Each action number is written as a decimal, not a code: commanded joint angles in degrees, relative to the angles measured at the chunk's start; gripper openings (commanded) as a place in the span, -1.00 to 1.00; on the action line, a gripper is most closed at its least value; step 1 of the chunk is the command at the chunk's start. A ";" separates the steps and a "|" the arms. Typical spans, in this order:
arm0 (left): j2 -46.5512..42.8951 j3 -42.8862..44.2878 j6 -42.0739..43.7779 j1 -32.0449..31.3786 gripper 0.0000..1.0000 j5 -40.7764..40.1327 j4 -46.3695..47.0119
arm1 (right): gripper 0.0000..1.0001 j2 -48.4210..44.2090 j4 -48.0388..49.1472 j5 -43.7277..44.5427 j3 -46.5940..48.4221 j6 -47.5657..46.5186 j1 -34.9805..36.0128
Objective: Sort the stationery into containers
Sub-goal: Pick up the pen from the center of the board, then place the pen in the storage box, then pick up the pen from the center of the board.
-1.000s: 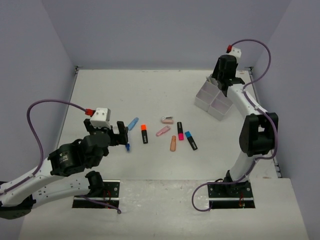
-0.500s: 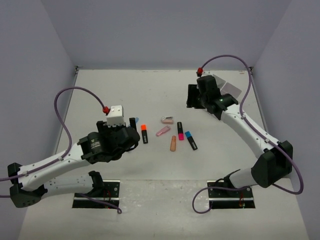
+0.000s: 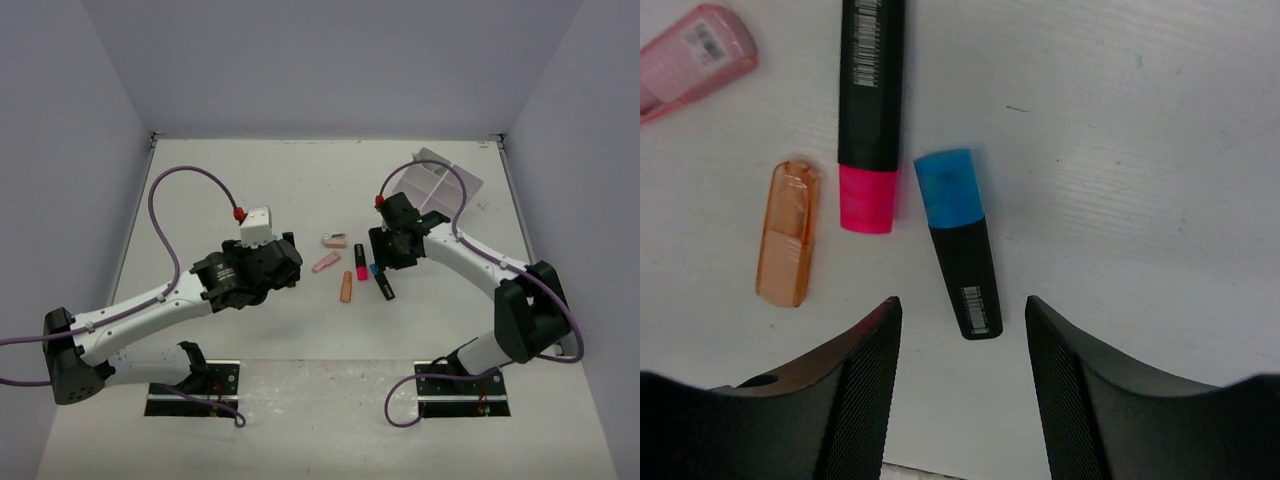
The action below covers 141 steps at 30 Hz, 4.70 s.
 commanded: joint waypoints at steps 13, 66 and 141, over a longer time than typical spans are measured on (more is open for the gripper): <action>-2.96 1.57 10.63 2.33 1.00 7.64 11.96 | -0.37 16.39 -1.06 -4.50 2.71 -3.87 0.69; 17.07 12.93 24.56 4.39 -1.00 41.93 54.69 | 0.94 -39.50 11.00 3.42 -4.92 5.70 5.18; 4.40 6.46 20.40 15.69 1.00 19.04 34.03 | 0.35 14.11 1.19 5.94 17.47 6.59 5.00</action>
